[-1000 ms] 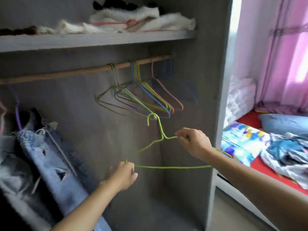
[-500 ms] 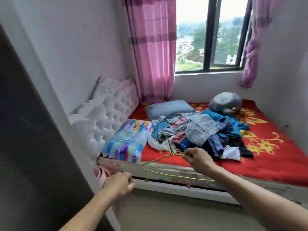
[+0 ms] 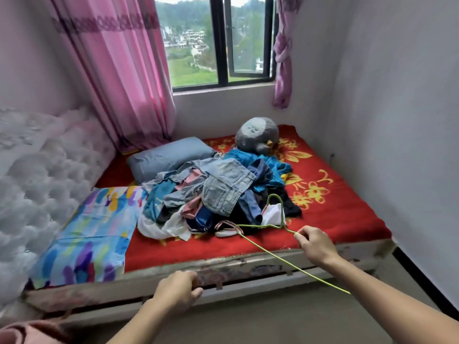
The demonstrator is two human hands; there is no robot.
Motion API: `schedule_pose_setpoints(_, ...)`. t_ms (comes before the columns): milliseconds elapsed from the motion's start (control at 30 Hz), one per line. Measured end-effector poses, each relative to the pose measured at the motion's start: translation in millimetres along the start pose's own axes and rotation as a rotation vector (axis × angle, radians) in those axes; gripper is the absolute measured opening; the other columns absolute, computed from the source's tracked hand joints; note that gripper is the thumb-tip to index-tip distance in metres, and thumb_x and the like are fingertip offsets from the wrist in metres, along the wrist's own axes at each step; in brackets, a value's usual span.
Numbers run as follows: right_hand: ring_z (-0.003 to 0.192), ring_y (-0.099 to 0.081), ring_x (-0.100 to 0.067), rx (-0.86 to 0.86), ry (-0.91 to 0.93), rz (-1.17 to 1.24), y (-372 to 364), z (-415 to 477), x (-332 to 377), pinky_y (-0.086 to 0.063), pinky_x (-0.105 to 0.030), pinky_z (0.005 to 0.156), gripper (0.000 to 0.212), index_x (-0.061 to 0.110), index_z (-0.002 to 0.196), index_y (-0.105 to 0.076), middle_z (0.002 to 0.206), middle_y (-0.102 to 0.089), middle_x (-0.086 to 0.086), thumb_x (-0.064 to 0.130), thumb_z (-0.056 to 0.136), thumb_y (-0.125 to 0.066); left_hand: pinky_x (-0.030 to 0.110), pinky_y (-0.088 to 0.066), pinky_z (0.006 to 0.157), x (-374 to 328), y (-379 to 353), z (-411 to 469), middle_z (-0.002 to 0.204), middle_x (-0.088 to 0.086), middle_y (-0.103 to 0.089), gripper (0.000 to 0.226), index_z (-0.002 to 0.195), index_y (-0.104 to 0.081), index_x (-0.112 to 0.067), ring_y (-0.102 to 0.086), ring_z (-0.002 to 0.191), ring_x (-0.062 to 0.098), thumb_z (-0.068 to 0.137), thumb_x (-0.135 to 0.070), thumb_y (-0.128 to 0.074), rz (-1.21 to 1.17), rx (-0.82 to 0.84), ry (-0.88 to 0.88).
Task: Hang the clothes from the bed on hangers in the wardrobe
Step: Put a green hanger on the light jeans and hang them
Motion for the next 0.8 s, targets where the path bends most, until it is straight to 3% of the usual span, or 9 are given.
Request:
schedule_pose_setpoints(200, 0.073, -0.063, -0.021, -0.092, -0.109, 0.011, -4, 120, -5, -0.046, -0.036, 0.069, 0.026, 0.019, 0.066, -0.061, 0.065, -0.066, 0.005, 0.026, 0.091, -0.059, 0.029, -0.041, 0.071, 6, 20, 135, 0.093, -0.009, -0.058, 0.016, 0.089, -0.054, -0.032, -0.06, 0.099, 0.018, 0.087, -0.047, -0.05, -0.013, 0.04, -0.04)
schedule_pose_setpoints(367, 0.072, -0.066, -0.026, -0.153, -0.188, 0.078, -12, 224, 16, -0.051, -0.035, 0.068, 0.013, 0.027, 0.086, -0.062, 0.06, -0.067, 0.004, 0.017, 0.091, -0.055, 0.029, -0.043, 0.075, 19, 58, 239, 0.103, -0.005, -0.063, 0.016, 0.087, -0.053, -0.031, -0.059, 0.102, 0.018, 0.087, -0.048, -0.052, -0.042, 0.081, -0.077)
schedule_pose_setpoints(467, 0.069, -0.067, -0.032, -0.199, -0.274, 0.167, -21, 275, 15, -0.054, -0.042, 0.071, 0.013, 0.015, 0.089, -0.066, 0.061, -0.068, 0.0, 0.011, 0.09, -0.054, 0.028, -0.04, 0.069, 18, 80, 297, 0.098, -0.003, -0.063, 0.013, 0.085, -0.053, -0.03, -0.06, 0.099, 0.018, 0.086, -0.042, -0.052, -0.019, 0.098, -0.098)
schedule_pose_setpoints(567, 0.057, -0.061, -0.028, -0.278, -0.364, 0.285, -27, 311, 5, -0.052, -0.042, 0.066, 0.015, 0.011, 0.084, -0.063, 0.062, -0.066, -0.004, 0.003, 0.09, -0.051, 0.029, -0.04, 0.067, 4, 85, 347, 0.089, -0.003, -0.06, 0.015, 0.085, -0.055, -0.028, -0.062, 0.096, 0.02, 0.085, -0.042, -0.05, -0.008, 0.141, -0.108)
schedule_pose_setpoints(700, 0.064, -0.065, -0.031, -0.326, -0.498, 0.31, -36, 378, -28, -0.055, -0.043, 0.07, 0.021, 0.019, 0.075, -0.061, 0.063, -0.066, -0.007, 0.007, 0.089, -0.051, 0.03, -0.044, 0.072, -19, 77, 407, 0.088, -0.005, -0.058, 0.018, 0.092, -0.059, -0.027, -0.062, 0.095, 0.021, 0.087, -0.042, -0.049, 0.001, 0.208, -0.14)
schedule_pose_setpoints(800, 0.056, -0.063, -0.029, -0.341, -0.572, 0.354, -52, 441, -50, -0.056, -0.034, 0.056, 0.019, 0.014, 0.085, -0.063, 0.059, -0.06, -0.004, 0.008, 0.091, -0.047, 0.031, -0.043, 0.072, -26, 63, 449, 0.09, -0.004, -0.059, 0.015, 0.087, -0.054, -0.03, -0.062, 0.096, 0.022, 0.085, -0.044, -0.049, -0.009, 0.253, -0.088)
Point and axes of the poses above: each hand's wrist, its own z-axis towards the middle knuckle, its own y-axis out of the back of the hand, x = y × z, the point moved 5 cm from there along z, towards the middle knuckle
